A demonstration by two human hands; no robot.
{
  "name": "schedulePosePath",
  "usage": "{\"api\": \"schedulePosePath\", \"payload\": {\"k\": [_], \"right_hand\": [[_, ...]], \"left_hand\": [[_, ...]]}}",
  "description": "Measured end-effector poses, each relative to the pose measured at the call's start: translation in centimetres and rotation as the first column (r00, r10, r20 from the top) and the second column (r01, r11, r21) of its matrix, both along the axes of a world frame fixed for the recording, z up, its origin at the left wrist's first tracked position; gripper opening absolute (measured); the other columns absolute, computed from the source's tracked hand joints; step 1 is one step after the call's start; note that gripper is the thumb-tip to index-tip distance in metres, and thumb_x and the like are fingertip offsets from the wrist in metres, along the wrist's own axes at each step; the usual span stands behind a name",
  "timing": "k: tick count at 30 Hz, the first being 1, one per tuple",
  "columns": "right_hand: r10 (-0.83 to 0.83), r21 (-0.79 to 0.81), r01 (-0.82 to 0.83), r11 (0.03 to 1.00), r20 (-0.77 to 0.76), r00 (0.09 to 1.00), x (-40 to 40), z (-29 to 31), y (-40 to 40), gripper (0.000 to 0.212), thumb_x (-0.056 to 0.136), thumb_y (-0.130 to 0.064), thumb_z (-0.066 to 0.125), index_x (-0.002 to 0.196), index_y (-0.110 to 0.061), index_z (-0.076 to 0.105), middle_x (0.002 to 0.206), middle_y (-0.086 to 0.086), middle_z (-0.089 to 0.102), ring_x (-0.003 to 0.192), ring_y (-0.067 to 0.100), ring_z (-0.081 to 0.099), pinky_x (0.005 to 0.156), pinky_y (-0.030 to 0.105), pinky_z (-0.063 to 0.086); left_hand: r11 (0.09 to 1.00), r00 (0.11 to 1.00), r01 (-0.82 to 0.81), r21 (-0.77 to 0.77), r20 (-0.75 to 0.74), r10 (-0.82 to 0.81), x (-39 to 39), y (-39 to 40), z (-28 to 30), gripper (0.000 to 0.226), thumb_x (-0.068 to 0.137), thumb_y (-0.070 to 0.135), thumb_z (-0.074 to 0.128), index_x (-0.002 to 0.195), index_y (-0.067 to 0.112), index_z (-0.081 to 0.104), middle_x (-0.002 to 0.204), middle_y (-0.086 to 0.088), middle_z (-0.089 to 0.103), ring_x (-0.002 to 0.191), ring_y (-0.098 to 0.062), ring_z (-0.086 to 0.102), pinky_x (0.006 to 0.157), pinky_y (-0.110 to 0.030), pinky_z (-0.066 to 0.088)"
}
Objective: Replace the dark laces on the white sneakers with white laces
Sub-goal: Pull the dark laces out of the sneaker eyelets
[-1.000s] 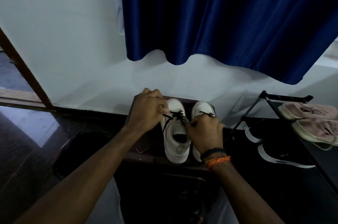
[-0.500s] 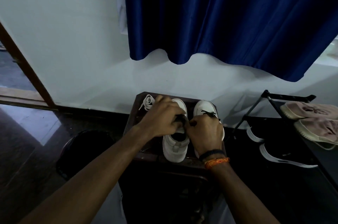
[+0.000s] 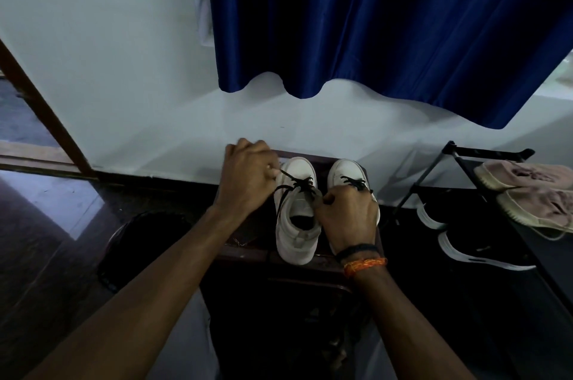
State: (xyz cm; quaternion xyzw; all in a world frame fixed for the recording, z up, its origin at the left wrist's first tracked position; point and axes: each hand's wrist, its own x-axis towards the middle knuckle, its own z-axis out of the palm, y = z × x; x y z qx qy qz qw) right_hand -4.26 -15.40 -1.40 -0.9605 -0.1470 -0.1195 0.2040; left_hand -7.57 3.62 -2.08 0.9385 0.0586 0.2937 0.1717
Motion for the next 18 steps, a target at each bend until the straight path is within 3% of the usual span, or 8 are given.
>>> {"api": "schedulePosePath", "payload": {"k": [2,5,6,9,10,12,15,18], "right_hand": [[-0.011,0.001,0.011,1.000,-0.004,1.000,0.0,0.0,0.0,0.041,0.088,-0.047,0.069,0.067,-0.011,0.071,0.065,0.006,0.067,0.071,0.032,0.065,0.062,0.027,0.033],[-0.003,-0.022,0.003,1.000,0.025,1.000,-0.1,-0.2,0.2,0.041,0.089,-0.045,0.069,0.064,-0.012,0.070,0.061,0.003,0.066,0.065,0.029,0.065,0.060,0.026,0.032],[0.005,-0.038,-0.003,0.999,0.042,0.999,-0.1,-0.2,0.2,0.040,0.089,-0.044,0.069,0.064,-0.013,0.070,0.060,0.002,0.066,0.062,0.027,0.065,0.059,0.025,0.031],[0.032,-0.048,-0.027,0.998,0.095,0.995,-0.3,-0.2,0.2,0.039,0.087,-0.041,0.073,0.060,-0.013,0.069,0.056,0.002,0.064,0.054,0.024,0.062,0.056,0.023,0.026],[0.040,-0.041,-0.036,0.999,0.101,0.994,-0.4,-0.2,0.1,0.037,0.086,-0.039,0.074,0.060,-0.012,0.070,0.056,0.003,0.064,0.054,0.025,0.062,0.056,0.023,0.027],[0.045,-0.022,-0.043,0.999,0.096,0.994,-0.4,-0.2,0.0,0.033,0.083,-0.035,0.076,0.061,-0.012,0.070,0.055,0.003,0.064,0.054,0.027,0.062,0.055,0.024,0.028],[0.039,-0.017,-0.038,0.999,0.078,0.996,-0.4,-0.2,0.1,0.032,0.083,-0.036,0.075,0.062,-0.013,0.070,0.056,0.004,0.064,0.055,0.028,0.062,0.056,0.025,0.028],[0.039,-0.031,-0.037,0.999,0.064,0.997,-0.3,-0.2,0.0,0.033,0.086,-0.038,0.072,0.066,-0.012,0.071,0.061,0.006,0.067,0.061,0.030,0.064,0.057,0.026,0.029]], "left_hand": [[0.985,0.993,-0.115,-0.131,-0.014,0.114,-0.3,1.4,0.2,0.013,0.072,0.010,0.075,0.070,0.021,0.068,0.082,0.006,0.067,0.082,-0.024,0.054,0.075,-0.036,0.037],[0.963,0.980,-0.194,-0.185,-0.084,0.182,-0.4,2.1,0.3,0.014,0.069,0.012,0.073,0.071,0.025,0.069,0.087,0.006,0.069,0.086,-0.026,0.056,0.077,-0.036,0.037],[0.971,0.986,-0.152,-0.186,-0.090,0.138,-0.5,1.9,0.3,0.016,0.067,0.014,0.069,0.078,0.026,0.072,0.093,0.007,0.071,0.090,-0.026,0.057,0.081,-0.037,0.038],[0.990,0.987,0.100,-0.103,-0.115,-0.112,-0.4,-0.3,0.4,0.050,0.067,0.024,0.061,0.115,0.024,0.073,0.114,0.007,0.070,0.107,-0.022,0.054,0.094,-0.038,0.036],[0.982,0.973,0.183,-0.055,-0.133,-0.189,-0.2,-1.2,0.2,0.051,0.068,0.026,0.062,0.118,0.024,0.072,0.115,0.008,0.070,0.108,-0.020,0.054,0.095,-0.038,0.035],[0.957,0.945,0.282,0.069,-0.190,-0.265,0.4,-2.7,-0.3,0.035,0.072,0.031,0.067,0.105,0.023,0.076,0.102,0.008,0.072,0.102,-0.020,0.058,0.093,-0.038,0.032],[0.947,0.951,0.263,0.184,-0.212,-0.223,1.0,-3.6,-1.3,0.019,0.065,0.023,0.076,0.084,0.020,0.074,0.081,0.006,0.068,0.085,-0.024,0.061,0.089,-0.036,0.028],[0.943,0.959,0.278,0.183,-0.111,-0.261,0.9,-4.1,-1.4,0.016,0.059,0.014,0.061,0.071,0.015,0.071,0.071,0.004,0.064,0.079,-0.027,0.059,0.087,-0.040,0.036]]}}
